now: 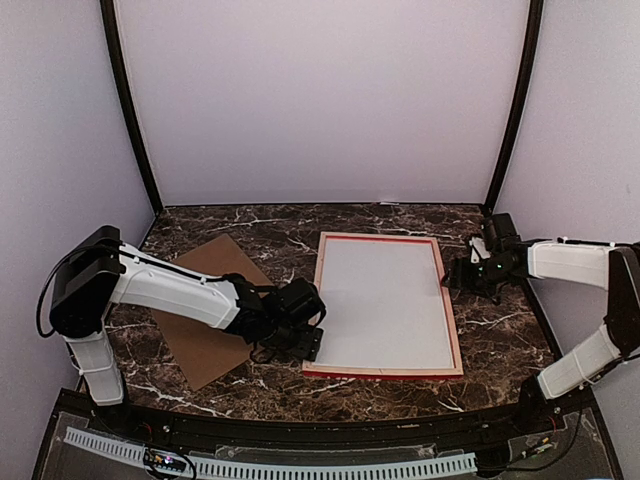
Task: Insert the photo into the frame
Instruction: Adjust the photo, then pick up the backboard from the center of the board.
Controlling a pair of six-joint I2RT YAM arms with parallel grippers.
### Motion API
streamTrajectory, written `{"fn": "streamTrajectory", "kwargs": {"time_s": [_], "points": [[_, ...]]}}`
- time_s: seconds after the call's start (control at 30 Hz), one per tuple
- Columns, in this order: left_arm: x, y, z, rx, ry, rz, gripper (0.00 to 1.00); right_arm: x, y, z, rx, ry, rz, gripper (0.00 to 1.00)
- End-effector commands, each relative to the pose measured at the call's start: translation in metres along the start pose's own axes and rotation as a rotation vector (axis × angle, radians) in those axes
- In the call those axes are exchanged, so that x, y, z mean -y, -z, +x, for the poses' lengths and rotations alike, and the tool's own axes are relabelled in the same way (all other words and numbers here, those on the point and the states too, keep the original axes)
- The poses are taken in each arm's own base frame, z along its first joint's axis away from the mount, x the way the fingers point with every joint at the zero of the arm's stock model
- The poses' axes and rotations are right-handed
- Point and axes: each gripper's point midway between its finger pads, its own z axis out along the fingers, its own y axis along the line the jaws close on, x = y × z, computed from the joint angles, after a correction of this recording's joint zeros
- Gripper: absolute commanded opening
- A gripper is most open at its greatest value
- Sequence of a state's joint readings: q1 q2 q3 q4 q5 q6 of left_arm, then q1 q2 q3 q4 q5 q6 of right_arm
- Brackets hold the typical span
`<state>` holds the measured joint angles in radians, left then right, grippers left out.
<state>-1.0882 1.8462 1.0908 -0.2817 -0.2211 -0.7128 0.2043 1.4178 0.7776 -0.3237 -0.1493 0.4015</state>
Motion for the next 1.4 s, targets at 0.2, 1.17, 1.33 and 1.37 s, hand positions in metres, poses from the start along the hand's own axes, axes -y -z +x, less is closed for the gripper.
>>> {"fn": "streamTrajectory", "kwargs": {"time_s": [0.2, 1.17, 1.33, 1.37], "points": [[0.009, 0.058, -0.028, 0.109, -0.073, 0.075, 0.85, -0.031, 0.019, -0.018, 0.069, 0.069, -0.029, 0.7], [-0.238, 0.113, -0.022, 0.185, 0.542, -0.008, 0.99, -0.377, -0.072, 0.053, -0.092, 0.652, -0.415, 0.76], [-0.271, 0.111, -0.007, 0.179, 0.655, -0.046, 0.99, -0.391, -0.108, 0.062, -0.136, 0.66, -0.398, 0.76], [-0.274, 0.109, -0.005, 0.174, 0.661, -0.054, 0.99, -0.392, -0.113, 0.063, -0.139, 0.658, -0.393, 0.76]]}}
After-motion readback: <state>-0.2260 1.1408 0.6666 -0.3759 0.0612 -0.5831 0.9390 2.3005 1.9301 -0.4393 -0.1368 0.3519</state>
